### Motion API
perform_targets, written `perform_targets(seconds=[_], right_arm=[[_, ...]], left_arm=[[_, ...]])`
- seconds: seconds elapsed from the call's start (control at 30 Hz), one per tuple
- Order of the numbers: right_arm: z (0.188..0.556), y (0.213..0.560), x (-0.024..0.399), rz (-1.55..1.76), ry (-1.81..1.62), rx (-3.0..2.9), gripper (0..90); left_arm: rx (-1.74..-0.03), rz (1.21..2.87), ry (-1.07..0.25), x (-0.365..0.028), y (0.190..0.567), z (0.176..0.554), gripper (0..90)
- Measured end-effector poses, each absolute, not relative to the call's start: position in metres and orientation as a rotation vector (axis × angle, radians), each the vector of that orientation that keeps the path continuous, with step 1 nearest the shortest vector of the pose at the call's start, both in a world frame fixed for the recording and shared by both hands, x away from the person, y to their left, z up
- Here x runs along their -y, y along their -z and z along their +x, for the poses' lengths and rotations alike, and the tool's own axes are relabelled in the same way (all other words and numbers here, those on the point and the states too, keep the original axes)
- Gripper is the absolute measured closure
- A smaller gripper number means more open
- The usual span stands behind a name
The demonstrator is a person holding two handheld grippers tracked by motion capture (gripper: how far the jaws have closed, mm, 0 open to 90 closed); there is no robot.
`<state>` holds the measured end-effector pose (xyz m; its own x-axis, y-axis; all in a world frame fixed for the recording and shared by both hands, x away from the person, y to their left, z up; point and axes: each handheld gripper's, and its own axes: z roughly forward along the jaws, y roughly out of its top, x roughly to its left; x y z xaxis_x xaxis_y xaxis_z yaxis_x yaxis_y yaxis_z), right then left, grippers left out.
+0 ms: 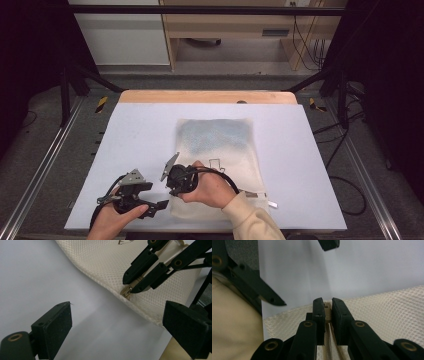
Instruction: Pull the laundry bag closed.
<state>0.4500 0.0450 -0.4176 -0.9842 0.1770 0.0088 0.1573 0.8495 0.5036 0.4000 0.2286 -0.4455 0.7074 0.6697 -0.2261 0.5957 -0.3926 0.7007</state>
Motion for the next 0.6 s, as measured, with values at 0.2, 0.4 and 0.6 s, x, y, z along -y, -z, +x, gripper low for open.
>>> perform_targets(seconds=[0.2, 0.4, 0.6], right_arm=[[0.449, 0.416, -0.044, 0.267, -0.814, -2.976, 81.7], [0.449, 0.414, -0.043, 0.264, -0.816, -2.969, 81.7], [0.448, 0.411, -0.043, 0.254, -0.836, -2.952, 81.8]], left_arm=[[-0.953, 2.086, -0.067, -0.214, 0.452, 0.402, 8.9], [-0.957, 2.077, -0.040, -0.207, 0.457, 0.403, 15.2], [-0.959, 2.077, -0.014, -0.205, 0.462, 0.406, 19.2]])
